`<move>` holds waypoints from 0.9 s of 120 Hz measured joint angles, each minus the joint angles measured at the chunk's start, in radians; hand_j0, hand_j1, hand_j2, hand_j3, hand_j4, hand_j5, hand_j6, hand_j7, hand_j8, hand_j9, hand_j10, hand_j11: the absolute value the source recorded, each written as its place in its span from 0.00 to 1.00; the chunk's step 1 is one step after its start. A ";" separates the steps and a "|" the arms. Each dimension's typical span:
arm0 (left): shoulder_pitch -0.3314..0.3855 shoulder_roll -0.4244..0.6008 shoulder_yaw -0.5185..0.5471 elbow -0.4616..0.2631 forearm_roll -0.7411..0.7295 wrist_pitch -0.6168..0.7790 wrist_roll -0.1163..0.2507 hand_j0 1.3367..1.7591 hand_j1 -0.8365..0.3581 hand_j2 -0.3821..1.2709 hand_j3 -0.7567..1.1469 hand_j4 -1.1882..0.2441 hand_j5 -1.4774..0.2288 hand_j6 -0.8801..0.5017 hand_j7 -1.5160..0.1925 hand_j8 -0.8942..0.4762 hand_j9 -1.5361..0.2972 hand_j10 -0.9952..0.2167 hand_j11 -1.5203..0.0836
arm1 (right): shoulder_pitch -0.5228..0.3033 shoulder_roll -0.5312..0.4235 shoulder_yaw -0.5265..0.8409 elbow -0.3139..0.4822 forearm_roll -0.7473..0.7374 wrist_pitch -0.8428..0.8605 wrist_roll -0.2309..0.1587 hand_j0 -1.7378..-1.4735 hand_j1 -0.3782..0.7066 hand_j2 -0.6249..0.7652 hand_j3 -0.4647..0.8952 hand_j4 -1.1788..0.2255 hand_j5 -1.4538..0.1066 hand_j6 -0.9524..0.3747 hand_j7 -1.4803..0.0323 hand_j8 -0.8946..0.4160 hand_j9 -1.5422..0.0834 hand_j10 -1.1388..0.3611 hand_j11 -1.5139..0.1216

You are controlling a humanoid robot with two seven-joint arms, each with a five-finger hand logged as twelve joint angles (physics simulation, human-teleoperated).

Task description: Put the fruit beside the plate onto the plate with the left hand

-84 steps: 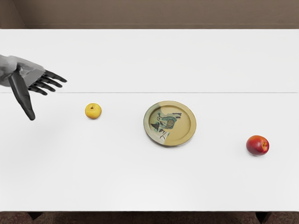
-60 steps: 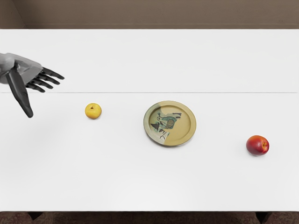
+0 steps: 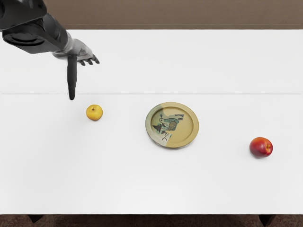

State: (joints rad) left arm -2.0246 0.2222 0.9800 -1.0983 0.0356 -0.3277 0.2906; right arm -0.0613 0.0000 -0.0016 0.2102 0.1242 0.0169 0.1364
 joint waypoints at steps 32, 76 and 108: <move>0.021 -0.036 0.037 -0.333 -0.038 0.710 -0.103 0.76 0.99 0.23 0.40 0.83 0.86 0.63 0.88 0.65 0.83 0.82 0.94 | 0.000 0.000 0.000 0.000 0.000 0.000 0.000 0.30 0.04 0.45 0.34 0.83 0.92 0.71 0.97 0.68 0.94 0.75 0.92; 0.140 -0.080 0.074 -0.378 -0.075 0.821 -0.115 0.76 0.99 0.23 0.40 0.83 0.86 0.63 0.88 0.65 0.83 0.82 0.94 | 0.000 0.000 0.000 0.000 0.000 0.000 0.000 0.30 0.04 0.45 0.34 0.83 0.92 0.71 0.97 0.68 0.94 0.75 0.92; 0.186 -0.101 0.090 -0.371 -0.142 0.830 -0.118 0.76 0.98 0.23 0.40 0.82 0.86 0.63 0.88 0.64 0.83 0.81 0.94 | 0.000 0.000 0.000 0.000 0.000 0.000 0.000 0.30 0.04 0.45 0.34 0.83 0.92 0.71 0.97 0.68 0.94 0.75 0.92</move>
State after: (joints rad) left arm -1.8384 0.1214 1.0699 -1.4698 -0.1059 0.5025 0.1730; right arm -0.0614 0.0000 -0.0015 0.2102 0.1242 0.0169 0.1364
